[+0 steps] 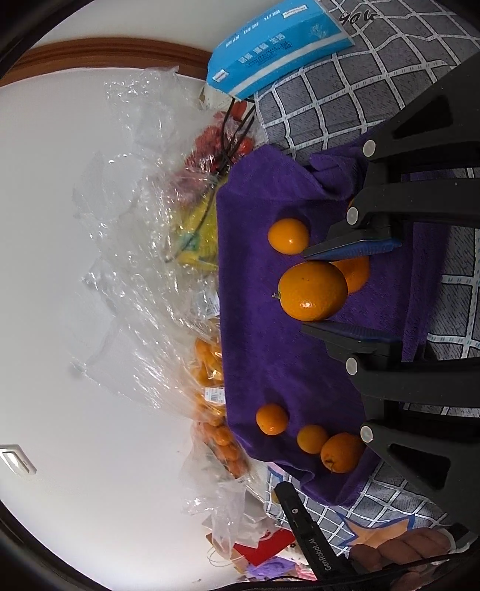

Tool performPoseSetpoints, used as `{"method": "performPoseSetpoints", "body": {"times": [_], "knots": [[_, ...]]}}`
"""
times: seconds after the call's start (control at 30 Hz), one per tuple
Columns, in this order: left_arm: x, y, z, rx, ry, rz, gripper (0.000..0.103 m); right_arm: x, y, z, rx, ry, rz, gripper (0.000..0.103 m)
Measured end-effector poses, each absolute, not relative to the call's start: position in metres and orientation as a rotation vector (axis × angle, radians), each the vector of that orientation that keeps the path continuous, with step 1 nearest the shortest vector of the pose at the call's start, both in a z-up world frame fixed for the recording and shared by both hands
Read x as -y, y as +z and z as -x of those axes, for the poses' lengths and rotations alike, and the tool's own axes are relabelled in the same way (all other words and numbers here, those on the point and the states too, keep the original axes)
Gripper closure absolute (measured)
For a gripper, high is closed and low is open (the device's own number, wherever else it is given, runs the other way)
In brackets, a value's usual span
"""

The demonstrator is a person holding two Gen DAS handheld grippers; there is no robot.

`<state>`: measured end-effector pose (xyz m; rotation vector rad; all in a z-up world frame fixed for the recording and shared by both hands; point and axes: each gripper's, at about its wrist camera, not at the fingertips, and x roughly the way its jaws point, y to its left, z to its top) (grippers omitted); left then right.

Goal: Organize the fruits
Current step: 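Open the right tool to release its orange while the left tool lowers its citrus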

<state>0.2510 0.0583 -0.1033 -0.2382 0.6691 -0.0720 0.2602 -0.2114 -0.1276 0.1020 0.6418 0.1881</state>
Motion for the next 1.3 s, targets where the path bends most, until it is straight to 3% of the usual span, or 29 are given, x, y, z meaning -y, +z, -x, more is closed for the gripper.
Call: {"method": "performPoseSetpoints", "body": {"times": [1.3], "knots": [[-0.063, -0.118, -0.261, -0.747, -0.087, 0.280, 0.078, 0.179, -0.160, -0.268, -0.811, 0.287, 0.006, 0.071]]}}
